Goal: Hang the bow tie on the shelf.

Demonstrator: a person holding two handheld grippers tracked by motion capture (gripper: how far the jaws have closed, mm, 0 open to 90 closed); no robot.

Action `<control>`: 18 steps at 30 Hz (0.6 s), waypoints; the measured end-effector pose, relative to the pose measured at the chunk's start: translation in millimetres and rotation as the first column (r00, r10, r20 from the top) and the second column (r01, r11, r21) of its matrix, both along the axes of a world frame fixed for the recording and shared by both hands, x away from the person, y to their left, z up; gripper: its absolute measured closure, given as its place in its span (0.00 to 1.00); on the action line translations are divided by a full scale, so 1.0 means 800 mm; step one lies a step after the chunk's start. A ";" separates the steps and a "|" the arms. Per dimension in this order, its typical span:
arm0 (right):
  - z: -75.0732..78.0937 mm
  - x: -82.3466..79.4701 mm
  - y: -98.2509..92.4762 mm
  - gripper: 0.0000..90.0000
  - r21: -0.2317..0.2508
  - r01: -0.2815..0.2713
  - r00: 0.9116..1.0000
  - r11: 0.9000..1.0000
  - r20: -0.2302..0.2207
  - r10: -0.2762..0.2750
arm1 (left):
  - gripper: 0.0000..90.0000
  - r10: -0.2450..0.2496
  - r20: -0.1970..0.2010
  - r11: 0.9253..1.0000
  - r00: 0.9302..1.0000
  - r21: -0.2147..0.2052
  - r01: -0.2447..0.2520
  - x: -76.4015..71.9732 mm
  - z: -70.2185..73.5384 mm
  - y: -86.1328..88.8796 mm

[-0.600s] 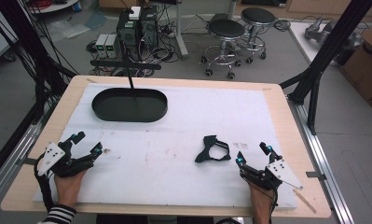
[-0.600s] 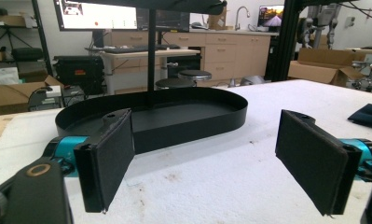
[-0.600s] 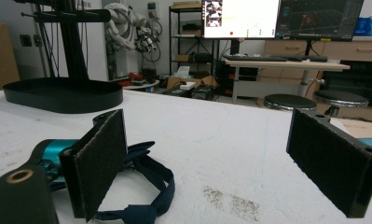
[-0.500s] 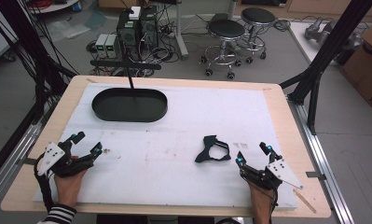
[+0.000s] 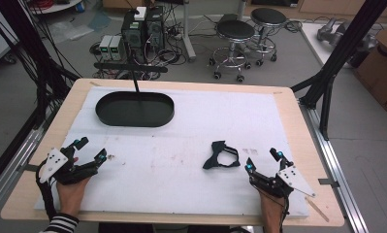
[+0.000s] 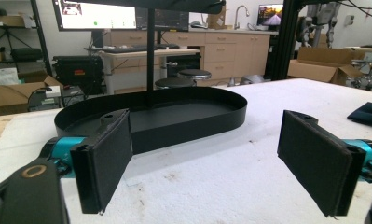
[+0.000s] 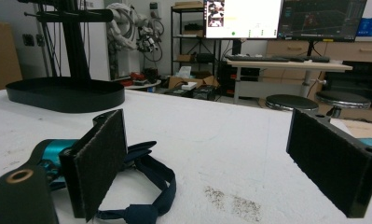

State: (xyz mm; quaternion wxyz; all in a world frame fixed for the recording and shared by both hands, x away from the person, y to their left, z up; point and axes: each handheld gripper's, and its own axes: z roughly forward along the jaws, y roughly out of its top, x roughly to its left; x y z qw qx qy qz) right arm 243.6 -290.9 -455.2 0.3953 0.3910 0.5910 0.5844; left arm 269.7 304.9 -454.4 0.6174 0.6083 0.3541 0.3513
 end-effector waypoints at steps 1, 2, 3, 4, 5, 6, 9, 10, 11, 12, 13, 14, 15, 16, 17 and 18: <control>0.000 0.000 0.000 0.12 -0.002 0.000 1.000 1.000 0.000 0.000 | 0.19 -0.001 0.000 1.000 1.000 -0.001 0.001 0.000 0.000 0.000; 0.000 0.000 0.001 0.12 -0.003 0.001 1.000 1.000 -0.001 -0.001 | 0.19 0.000 -0.001 1.000 1.000 0.002 0.000 0.000 0.000 0.000; 0.000 -0.001 0.001 0.12 -0.001 -0.001 1.000 1.000 -0.002 0.001 | 0.20 0.000 -0.001 1.000 1.000 0.002 0.000 0.000 0.000 0.000; 0.000 -0.001 0.001 0.12 -0.003 -0.002 1.000 1.000 0.000 0.002 | 0.20 0.003 -0.005 1.000 1.000 -0.002 -0.003 0.000 0.000 0.000; 0.000 -0.001 0.001 0.12 -0.005 -0.002 1.000 1.000 0.000 0.002 | 0.20 0.003 -0.006 1.000 1.000 0.001 -0.003 0.000 0.000 0.000; 0.000 -0.001 0.001 0.12 -0.003 -0.002 1.000 1.000 -0.003 0.002 | 0.20 0.003 -0.005 1.000 1.000 0.001 -0.003 0.000 0.000 0.000; 0.000 0.000 0.001 0.13 -0.004 -0.004 1.000 1.000 -0.005 0.004 | 0.20 0.002 -0.003 1.000 1.000 0.003 -0.002 0.000 0.000 0.000; 0.000 0.000 0.001 0.12 -0.008 -0.003 1.000 1.000 -0.004 0.003 | 0.20 0.002 -0.003 1.000 1.000 0.002 -0.002 0.000 0.000 0.000; 0.000 0.000 0.001 0.12 -0.013 -0.006 1.000 1.000 0.000 0.006 | 0.20 0.002 -0.004 1.000 1.000 0.001 -0.002 0.000 0.000 0.000; 0.000 0.000 0.002 0.13 -0.014 -0.010 1.000 1.000 -0.003 0.010 | 0.20 0.002 -0.004 1.000 1.000 0.001 -0.002 0.000 0.000 0.000; 0.000 0.001 0.002 0.13 -0.016 -0.013 1.000 1.000 -0.001 0.013 | 0.20 0.002 -0.003 1.000 1.000 0.001 -0.002 0.000 0.000 0.000; 0.000 0.000 0.002 0.12 -0.011 -0.013 1.000 1.000 -0.007 0.013 | 0.20 0.002 -0.004 1.000 1.000 0.001 -0.002 0.000 0.000 0.000; 0.000 0.000 0.001 0.12 -0.013 -0.012 1.000 1.000 -0.005 0.012 | 0.20 0.003 -0.004 1.000 1.000 0.001 -0.003 0.000 0.000 0.000; 0.000 0.000 0.001 0.12 -0.009 -0.012 1.000 1.000 -0.007 0.012 | 0.20 0.003 -0.004 1.000 1.000 0.000 -0.003 0.000 0.000 0.000; 0.000 0.000 0.001 0.13 -0.008 -0.011 1.000 1.000 -0.008 0.011 | 0.20 0.003 -0.004 1.000 1.000 0.000 -0.003 0.000 0.000 0.000; 0.001 0.000 0.002 0.13 -0.011 -0.010 1.000 1.000 -0.008 0.010 | 0.20 0.003 -0.004 1.000 1.000 0.000 -0.003 0.000 0.000 0.000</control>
